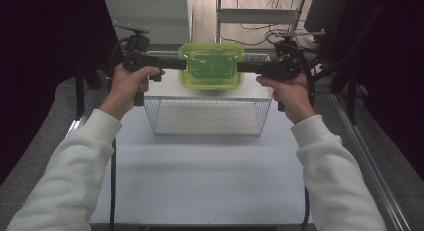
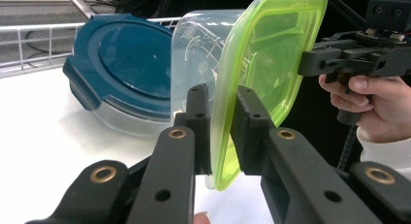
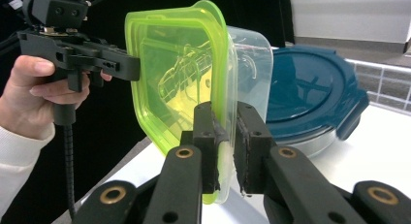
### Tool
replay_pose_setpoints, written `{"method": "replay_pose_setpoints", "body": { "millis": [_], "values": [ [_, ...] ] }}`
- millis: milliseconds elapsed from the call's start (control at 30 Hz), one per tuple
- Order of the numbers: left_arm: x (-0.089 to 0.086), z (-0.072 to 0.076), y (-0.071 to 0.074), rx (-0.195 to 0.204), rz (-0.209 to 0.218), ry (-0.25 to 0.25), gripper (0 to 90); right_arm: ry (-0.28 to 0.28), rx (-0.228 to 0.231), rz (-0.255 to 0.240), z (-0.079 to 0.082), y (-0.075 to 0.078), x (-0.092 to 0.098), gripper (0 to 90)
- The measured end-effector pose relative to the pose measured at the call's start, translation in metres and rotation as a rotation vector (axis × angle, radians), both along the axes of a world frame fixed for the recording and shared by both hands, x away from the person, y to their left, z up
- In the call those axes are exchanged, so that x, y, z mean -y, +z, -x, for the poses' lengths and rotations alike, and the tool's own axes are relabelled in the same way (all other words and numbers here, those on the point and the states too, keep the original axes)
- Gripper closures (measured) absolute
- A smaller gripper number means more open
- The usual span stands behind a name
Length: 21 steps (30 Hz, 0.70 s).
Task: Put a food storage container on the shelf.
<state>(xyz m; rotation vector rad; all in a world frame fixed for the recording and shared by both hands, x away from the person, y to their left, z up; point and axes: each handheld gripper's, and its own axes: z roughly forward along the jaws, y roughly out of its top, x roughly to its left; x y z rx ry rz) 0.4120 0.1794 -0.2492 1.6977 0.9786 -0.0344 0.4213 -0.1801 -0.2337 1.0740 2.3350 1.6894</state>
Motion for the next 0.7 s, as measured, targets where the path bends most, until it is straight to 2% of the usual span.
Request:
{"method": "replay_pose_setpoints", "body": {
  "millis": [133,367,500,700],
  "values": [
    [-0.001,-0.009,0.001,-0.007,0.0,0.003,79.9,-0.001,-0.017,-0.021,-0.01,0.004,0.0,79.9],
    [-0.001,-0.028,0.001,-0.035,0.025,0.014,80.0,-0.01,-0.058,-0.023,-0.027,0.006,-0.002,79.9],
    [-0.002,-0.039,0.0,-0.063,0.027,0.023,80.0,-0.014,-0.08,-0.025,-0.038,0.006,-0.002,80.0],
    [-0.003,-0.054,-0.009,-0.102,0.03,0.032,80.3,-0.029,-0.128,-0.028,-0.053,0.0,-0.005,80.0]
  ]
}}
